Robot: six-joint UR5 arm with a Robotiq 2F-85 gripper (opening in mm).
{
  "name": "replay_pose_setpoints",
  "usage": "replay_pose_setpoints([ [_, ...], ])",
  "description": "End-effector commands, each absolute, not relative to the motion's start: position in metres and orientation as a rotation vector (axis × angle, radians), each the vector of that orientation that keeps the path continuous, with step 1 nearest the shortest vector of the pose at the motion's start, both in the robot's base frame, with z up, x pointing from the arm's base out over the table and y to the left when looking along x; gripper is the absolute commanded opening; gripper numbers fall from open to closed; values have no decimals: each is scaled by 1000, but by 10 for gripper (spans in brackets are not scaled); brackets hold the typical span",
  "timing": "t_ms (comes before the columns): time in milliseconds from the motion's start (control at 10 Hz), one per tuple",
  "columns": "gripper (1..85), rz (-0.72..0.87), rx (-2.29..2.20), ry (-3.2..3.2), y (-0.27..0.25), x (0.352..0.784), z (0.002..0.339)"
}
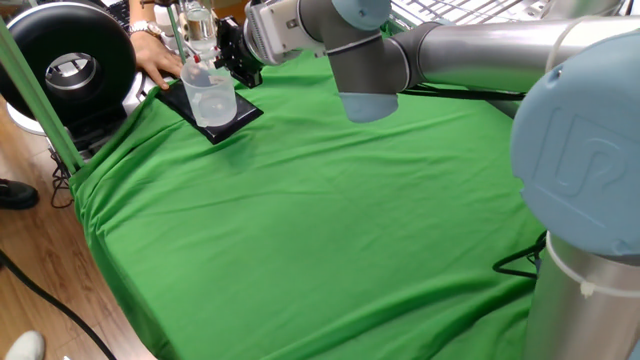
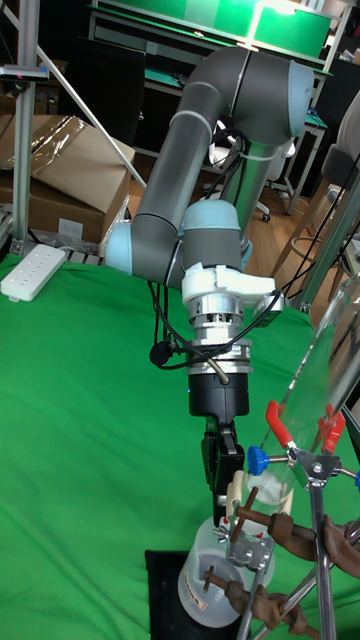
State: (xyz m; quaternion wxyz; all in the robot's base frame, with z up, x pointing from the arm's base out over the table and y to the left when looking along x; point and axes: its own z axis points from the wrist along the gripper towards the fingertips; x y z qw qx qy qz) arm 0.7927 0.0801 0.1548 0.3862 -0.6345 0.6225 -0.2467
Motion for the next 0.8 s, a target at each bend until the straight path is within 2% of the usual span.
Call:
replay_pose_setpoints([
  [0, 13, -663, -1573, 1546, 68, 794, 155],
  [400, 13, -608, -1628, 1645, 59, 774, 129],
  [700, 13, -596, -1633, 1646, 59, 773, 132],
])
